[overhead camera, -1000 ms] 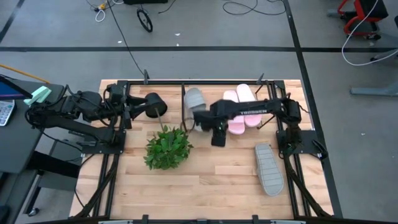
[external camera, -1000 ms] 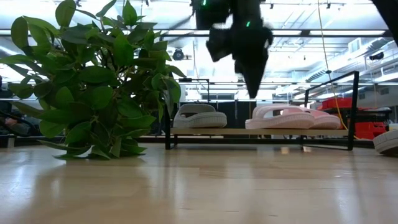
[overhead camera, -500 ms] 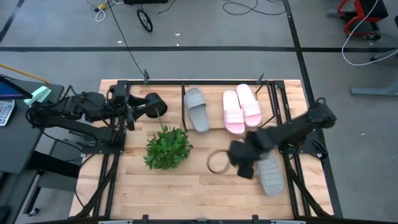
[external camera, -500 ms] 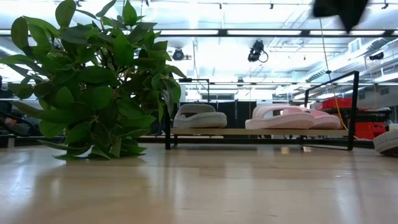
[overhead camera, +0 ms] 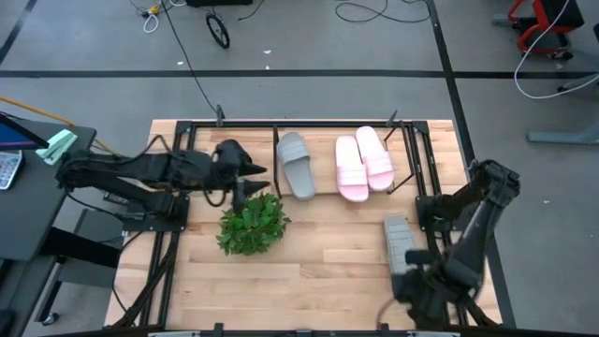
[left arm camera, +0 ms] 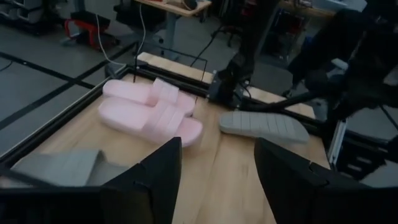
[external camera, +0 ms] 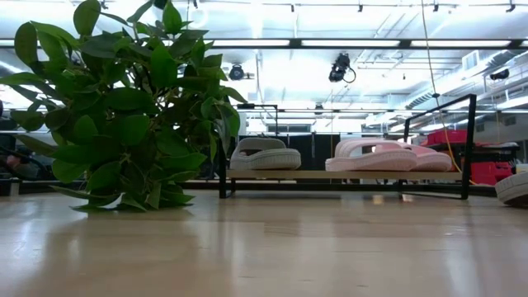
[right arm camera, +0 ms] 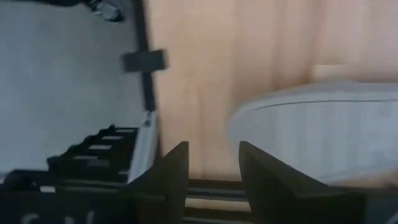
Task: Pick and place slides into the shelf
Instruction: Put the gray slide on the shelf
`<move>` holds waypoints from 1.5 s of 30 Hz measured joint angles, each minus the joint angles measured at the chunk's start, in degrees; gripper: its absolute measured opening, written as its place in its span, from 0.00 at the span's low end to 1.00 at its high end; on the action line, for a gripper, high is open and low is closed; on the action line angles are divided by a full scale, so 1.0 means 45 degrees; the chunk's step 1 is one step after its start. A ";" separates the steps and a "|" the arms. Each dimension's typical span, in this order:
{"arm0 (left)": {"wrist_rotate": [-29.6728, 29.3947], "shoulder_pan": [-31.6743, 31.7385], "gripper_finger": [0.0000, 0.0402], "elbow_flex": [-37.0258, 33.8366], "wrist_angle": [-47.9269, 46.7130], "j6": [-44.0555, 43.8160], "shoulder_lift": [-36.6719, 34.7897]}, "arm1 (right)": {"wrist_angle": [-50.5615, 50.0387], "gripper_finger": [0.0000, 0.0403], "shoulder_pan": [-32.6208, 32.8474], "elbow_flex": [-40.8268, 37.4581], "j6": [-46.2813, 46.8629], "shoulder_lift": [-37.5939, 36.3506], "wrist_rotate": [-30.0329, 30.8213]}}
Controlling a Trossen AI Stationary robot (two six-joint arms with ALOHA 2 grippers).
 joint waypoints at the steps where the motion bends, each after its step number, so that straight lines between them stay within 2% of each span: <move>1: 0.0000 0.0000 0.52 0.0000 0.0211 -0.0031 0.0174 | 0.0269 0.38 0.0322 0.0000 0.0161 0.0143 0.0002; 8: 0.0670 0.0000 0.50 0.0000 0.1877 -0.0216 0.1201 | 0.1216 0.51 0.1522 -0.0621 0.0108 0.0938 0.0061; 17: 0.0904 -0.0371 0.49 0.0000 0.2808 -0.0929 0.1914 | 0.1354 0.77 0.1553 -0.2385 -0.1213 0.1043 -0.0069; 22: 0.0777 -0.0746 0.47 0.0000 0.2762 -0.1151 0.1913 | 0.1496 0.86 0.1578 -0.2878 -0.1123 0.1043 -0.0039; 26: 0.0519 -0.0850 0.45 0.0000 0.2741 -0.1146 0.1918 | 0.1424 0.87 0.1755 -0.3361 -0.1134 0.1038 0.0527; 32: 0.0461 -0.0850 0.43 0.0000 0.2717 -0.1140 0.1918 | 0.1372 0.85 0.1815 -0.4157 -0.0788 0.1034 0.0508; 40: 0.0062 -0.0850 0.43 0.0000 0.2719 -0.0895 0.1918 | 0.1003 0.82 0.2031 -0.3619 -0.1059 0.1038 0.0710; 45: -0.0184 -0.0835 0.43 0.0000 0.2716 -0.0535 0.1918 | 0.0851 0.82 0.2392 -0.3608 -0.1095 0.1038 0.0151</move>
